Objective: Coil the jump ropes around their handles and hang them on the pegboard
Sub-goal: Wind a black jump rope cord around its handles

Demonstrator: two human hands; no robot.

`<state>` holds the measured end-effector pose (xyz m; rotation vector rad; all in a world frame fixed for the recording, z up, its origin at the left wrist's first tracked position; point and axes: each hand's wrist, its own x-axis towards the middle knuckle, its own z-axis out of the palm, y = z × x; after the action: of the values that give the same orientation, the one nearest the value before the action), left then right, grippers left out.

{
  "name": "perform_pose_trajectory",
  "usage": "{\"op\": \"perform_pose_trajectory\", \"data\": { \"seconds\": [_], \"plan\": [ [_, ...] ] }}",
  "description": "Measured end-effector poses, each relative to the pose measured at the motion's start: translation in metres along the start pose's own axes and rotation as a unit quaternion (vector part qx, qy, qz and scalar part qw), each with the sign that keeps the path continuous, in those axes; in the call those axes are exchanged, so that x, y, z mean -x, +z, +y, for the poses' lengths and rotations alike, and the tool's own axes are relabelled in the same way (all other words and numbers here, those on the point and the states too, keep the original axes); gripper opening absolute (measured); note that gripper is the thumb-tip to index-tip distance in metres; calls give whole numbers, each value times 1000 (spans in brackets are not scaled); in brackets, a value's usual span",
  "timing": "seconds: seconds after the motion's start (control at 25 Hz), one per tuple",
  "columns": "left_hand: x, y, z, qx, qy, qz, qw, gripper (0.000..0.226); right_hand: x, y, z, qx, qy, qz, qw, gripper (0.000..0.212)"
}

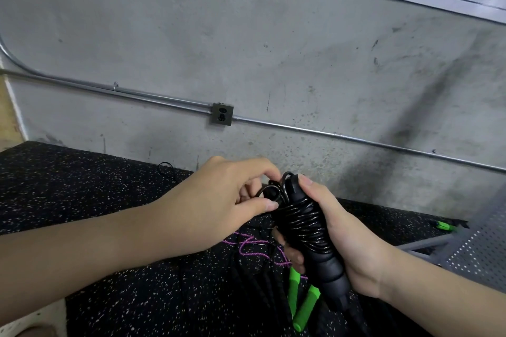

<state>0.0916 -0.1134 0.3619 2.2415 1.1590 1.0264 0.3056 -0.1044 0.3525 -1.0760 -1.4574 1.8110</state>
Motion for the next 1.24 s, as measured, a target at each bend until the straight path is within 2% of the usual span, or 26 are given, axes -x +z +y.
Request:
{"op": "perform_pose_trajectory", "data": {
  "seconds": [0.12, 0.32, 0.52, 0.72, 0.88, 0.96, 1.08, 1.24],
  "plan": [
    [0, 2, -1, 24, -10, 28, 999, 24, 0, 0, 3, -9, 5, -5, 1000, 64],
    [1, 4, 9, -31, 18, 126, 991, 15, 1, 5, -3, -57, -1, -20, 998, 56],
    [-5, 7, 10, 217, -35, 181, 959, 22, -2, -4, -15, -188, -22, -41, 981, 56],
    [-8, 17, 9, 270, -13, 224, 937, 27, -3, -1, -13, -215, -9, -46, 975, 55],
    [-6, 24, 0, 217, 34, 215, 952, 33, -5, 4, -9, -205, 1, -54, 977, 58],
    [-5, 25, -2, 130, 80, 209, 966, 43, -5, 4, -8, -198, 2, -50, 979, 58],
    [-7, 24, -4, 18, 134, 233, 963, 42, -6, 5, -8, -193, 6, -50, 980, 58],
    [-10, 21, -5, 28, 105, 255, 961, 35, -5, 7, -8, -189, 7, -56, 980, 59]
  ]
}}
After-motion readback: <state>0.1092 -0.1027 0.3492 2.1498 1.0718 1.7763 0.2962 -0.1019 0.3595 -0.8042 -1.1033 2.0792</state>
